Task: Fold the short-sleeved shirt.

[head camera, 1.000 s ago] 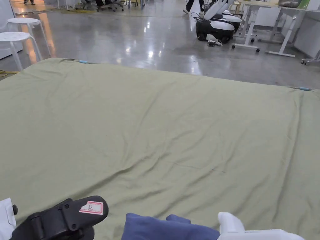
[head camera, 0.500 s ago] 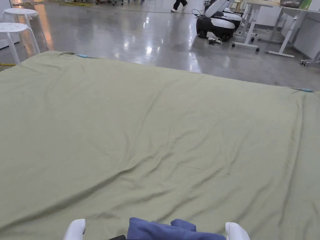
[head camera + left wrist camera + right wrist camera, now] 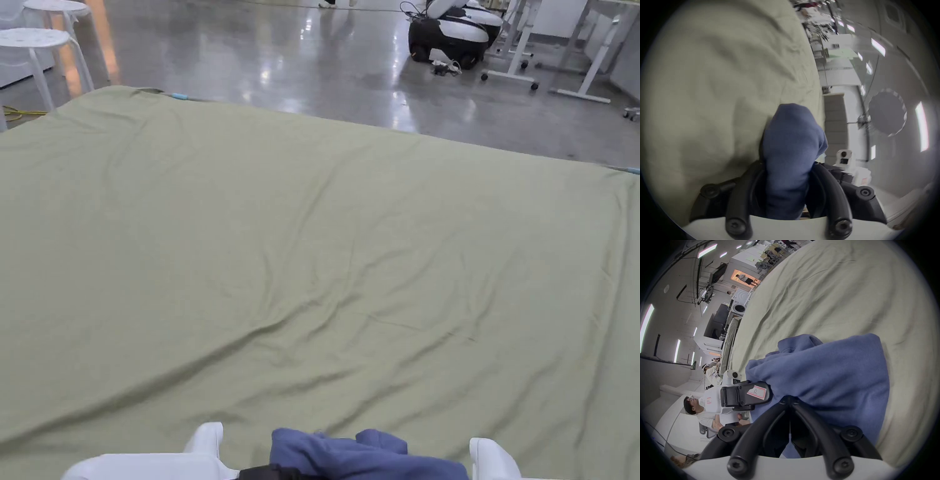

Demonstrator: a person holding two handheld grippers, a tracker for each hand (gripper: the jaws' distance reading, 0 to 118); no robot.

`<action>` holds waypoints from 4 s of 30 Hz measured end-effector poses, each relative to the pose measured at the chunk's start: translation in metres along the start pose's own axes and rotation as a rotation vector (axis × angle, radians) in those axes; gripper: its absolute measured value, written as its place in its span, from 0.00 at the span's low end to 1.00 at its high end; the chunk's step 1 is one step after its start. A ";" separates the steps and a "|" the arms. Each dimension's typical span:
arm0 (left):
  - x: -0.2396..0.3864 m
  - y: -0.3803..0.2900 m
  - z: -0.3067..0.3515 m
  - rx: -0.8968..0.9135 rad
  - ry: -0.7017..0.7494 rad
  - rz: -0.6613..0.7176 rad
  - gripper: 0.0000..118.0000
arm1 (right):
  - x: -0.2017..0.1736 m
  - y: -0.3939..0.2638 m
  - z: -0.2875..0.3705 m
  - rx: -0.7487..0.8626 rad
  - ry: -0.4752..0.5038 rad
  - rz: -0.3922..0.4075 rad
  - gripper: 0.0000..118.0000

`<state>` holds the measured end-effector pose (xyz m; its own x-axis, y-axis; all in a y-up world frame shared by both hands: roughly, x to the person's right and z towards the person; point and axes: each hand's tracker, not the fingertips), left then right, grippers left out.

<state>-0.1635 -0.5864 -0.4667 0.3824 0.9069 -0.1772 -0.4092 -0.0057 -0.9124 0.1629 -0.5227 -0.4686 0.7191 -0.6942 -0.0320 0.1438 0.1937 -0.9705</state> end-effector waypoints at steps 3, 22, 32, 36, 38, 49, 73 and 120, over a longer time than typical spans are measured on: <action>0.000 0.004 0.005 -0.011 -0.068 -0.001 0.33 | -0.008 -0.001 0.009 0.007 -0.009 0.013 0.03; 0.015 0.103 0.212 0.069 0.524 -0.210 0.31 | -0.018 -0.021 0.101 0.305 -0.218 -0.004 0.03; -0.009 0.159 0.308 0.141 0.778 -0.191 0.31 | -0.043 -0.009 0.065 0.226 -0.271 0.031 0.03; -0.018 0.189 0.336 0.154 0.861 -0.168 0.31 | -0.051 -0.003 0.053 0.208 -0.265 0.037 0.03; -0.016 0.201 0.346 0.187 0.928 -0.196 0.31 | -0.055 -0.001 0.049 0.195 -0.269 0.038 0.03; -0.042 0.251 0.387 0.206 1.070 -0.108 0.31 | -0.056 0.007 0.029 0.159 -0.328 0.013 0.03; 0.073 0.009 0.242 0.460 0.271 -0.380 0.03 | -0.033 -0.012 0.091 0.356 -0.330 0.200 0.03; 0.237 -0.062 0.128 1.078 0.224 -0.855 1.00 | -0.068 -0.039 0.181 1.186 -0.725 0.625 1.00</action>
<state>-0.1534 -0.3173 -0.4049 0.9158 0.3779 0.1360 -0.3741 0.9258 -0.0539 0.2311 -0.3573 -0.3850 0.9867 0.1182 0.1113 -0.1086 0.9901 -0.0887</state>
